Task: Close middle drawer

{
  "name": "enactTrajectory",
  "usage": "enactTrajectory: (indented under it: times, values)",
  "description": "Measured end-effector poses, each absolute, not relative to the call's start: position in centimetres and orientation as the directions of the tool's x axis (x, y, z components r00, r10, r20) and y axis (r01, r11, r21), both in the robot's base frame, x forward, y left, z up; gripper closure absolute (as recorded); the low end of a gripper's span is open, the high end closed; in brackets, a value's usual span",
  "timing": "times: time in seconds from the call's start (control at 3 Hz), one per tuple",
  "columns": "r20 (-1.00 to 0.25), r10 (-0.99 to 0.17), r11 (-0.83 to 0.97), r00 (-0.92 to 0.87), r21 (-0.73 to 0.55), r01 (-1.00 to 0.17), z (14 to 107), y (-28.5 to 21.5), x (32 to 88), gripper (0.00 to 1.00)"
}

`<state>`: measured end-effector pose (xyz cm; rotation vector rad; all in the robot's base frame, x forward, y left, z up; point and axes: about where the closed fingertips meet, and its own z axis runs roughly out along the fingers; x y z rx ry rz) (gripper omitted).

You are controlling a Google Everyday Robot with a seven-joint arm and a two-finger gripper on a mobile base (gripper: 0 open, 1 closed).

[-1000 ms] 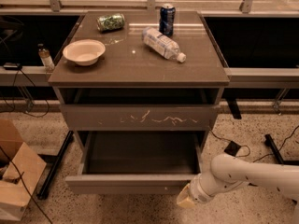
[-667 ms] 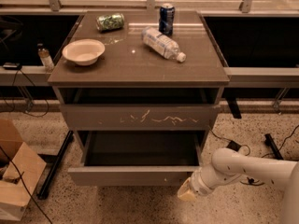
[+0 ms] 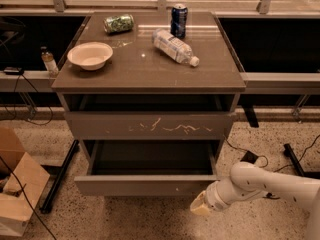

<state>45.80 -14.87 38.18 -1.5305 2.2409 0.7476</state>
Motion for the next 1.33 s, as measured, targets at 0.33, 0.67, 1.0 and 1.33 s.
enactTrajectory:
  times: [0.33,0.67,1.0,1.33]
  values:
    - [-0.614,-0.698,0.326,-0.369,0.187,-0.927,36.5,-14.4,50.3,1.0]
    - [-0.614,-0.698,0.326,-0.369,0.187,-0.927,36.7,-14.4,50.2,1.0]
    - [-0.642,-0.683,0.337,-0.35,0.149,-0.93,37.1,-14.6,53.5,1.0]
    - [-0.642,-0.683,0.337,-0.35,0.149,-0.93,37.2,-14.6,53.3,1.0]
